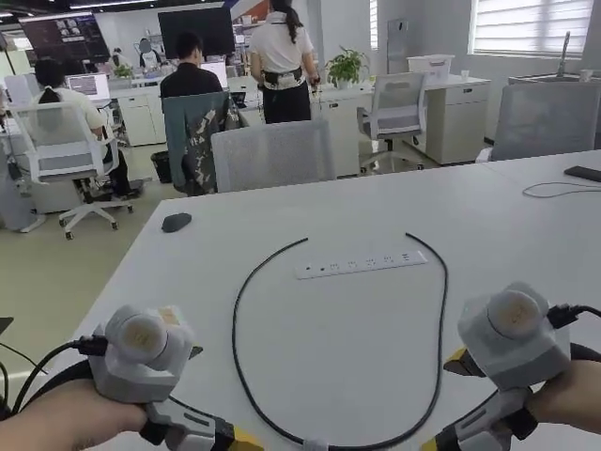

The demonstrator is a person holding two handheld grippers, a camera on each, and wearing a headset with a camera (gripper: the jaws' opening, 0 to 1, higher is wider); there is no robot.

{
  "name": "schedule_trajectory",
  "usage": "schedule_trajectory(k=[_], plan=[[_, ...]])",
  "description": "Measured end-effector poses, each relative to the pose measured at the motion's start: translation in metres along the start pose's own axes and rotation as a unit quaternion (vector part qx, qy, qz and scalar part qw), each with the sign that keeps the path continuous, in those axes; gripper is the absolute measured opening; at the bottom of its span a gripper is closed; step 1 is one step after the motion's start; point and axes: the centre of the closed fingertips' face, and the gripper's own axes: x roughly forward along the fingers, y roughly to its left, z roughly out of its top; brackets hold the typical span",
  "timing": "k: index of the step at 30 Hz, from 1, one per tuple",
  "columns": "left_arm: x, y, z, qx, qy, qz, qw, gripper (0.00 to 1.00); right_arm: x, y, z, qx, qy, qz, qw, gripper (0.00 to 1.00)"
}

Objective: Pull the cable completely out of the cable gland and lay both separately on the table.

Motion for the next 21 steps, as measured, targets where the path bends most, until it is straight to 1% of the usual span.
schedule_trajectory(k=[1,2,3,4,7,8,13,17,19,21], plan=[[-0.001,0.001,-0.003,-0.008,0.011,0.003,0.9999,0.99,-0.001,-0.001,0.001,0.000,-0.002,-0.001,1.0000,0.99],[0.000,0.003,-0.004,-0.001,0.016,0.008,0.9998,0.99,-0.001,-0.001,0.002,-0.002,-0.005,-0.002,1.0000,0.99],[0.000,0.004,-0.005,0.006,0.017,0.014,0.9997,0.99,-0.002,-0.001,0.002,-0.001,-0.005,-0.001,1.0000,0.99],[0.001,0.005,-0.005,0.006,0.019,0.017,0.9997,0.99,-0.002,0.000,0.001,-0.002,-0.004,0.000,1.0000,0.99],[0.000,0.004,-0.004,-0.005,0.018,0.015,0.9997,0.99,-0.003,0.000,-0.001,-0.005,0.001,0.002,1.0000,0.99],[0.000,0.004,-0.005,-0.007,0.021,0.014,0.9997,0.99,-0.003,0.001,-0.002,-0.003,0.005,0.007,1.0000,0.99],[0.000,0.005,-0.012,-0.020,0.032,0.011,0.9992,0.99,-0.002,-0.001,-0.004,-0.007,0.011,0.011,0.9998,0.99],[0.000,0.009,-0.012,-0.016,0.035,0.020,0.9991,0.99,-0.001,-0.005,0.000,-0.013,0.008,0.011,0.9998,0.99],[-0.001,0.012,-0.009,-0.019,0.033,0.023,0.9990,0.99,-0.001,-0.008,0.003,-0.013,0.005,0.012,0.9998,0.99],[-0.002,0.013,-0.006,-0.021,0.029,0.024,0.9991,0.99,-0.001,-0.009,0.005,-0.017,0.006,0.012,0.9998,0.99]])
